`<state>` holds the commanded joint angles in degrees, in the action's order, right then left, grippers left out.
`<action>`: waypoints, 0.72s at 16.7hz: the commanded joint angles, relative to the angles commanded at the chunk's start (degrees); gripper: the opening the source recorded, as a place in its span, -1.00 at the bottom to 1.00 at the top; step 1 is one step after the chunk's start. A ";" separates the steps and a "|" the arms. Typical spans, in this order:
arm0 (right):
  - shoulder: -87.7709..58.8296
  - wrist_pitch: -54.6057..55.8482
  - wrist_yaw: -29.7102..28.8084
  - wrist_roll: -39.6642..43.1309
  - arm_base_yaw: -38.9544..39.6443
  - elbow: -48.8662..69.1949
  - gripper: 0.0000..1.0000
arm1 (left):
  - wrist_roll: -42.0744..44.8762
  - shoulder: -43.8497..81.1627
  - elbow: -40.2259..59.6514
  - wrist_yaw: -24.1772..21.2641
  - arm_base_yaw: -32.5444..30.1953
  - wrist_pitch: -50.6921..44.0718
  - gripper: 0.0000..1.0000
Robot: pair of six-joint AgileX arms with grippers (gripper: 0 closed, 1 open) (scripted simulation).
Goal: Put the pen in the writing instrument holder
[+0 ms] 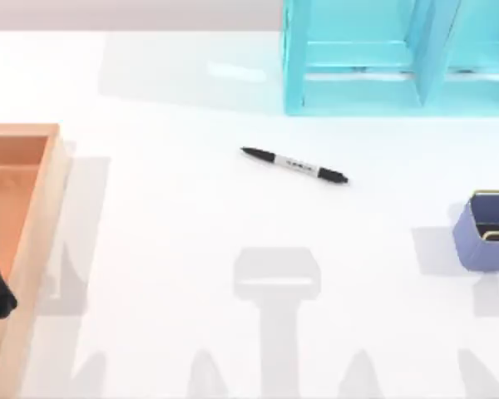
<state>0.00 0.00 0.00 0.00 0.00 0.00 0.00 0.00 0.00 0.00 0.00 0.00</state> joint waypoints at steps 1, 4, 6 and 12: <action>0.00 0.00 0.00 0.00 0.00 0.00 1.00 | 0.00 0.00 0.00 0.00 0.00 0.00 1.00; -1.52 -0.88 -0.39 0.19 -0.01 1.37 1.00 | 0.00 0.00 0.00 0.00 0.00 0.00 1.00; -5.43 -3.17 -1.27 0.77 0.09 4.89 1.00 | 0.00 0.00 0.00 0.00 0.00 0.00 1.00; -28.02 -16.71 -4.88 5.13 2.45 26.37 1.00 | 0.00 0.00 0.00 0.00 0.00 0.00 1.00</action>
<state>-28.02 -16.71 -4.88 5.13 2.45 26.37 0.00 0.00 0.00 0.00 0.00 0.00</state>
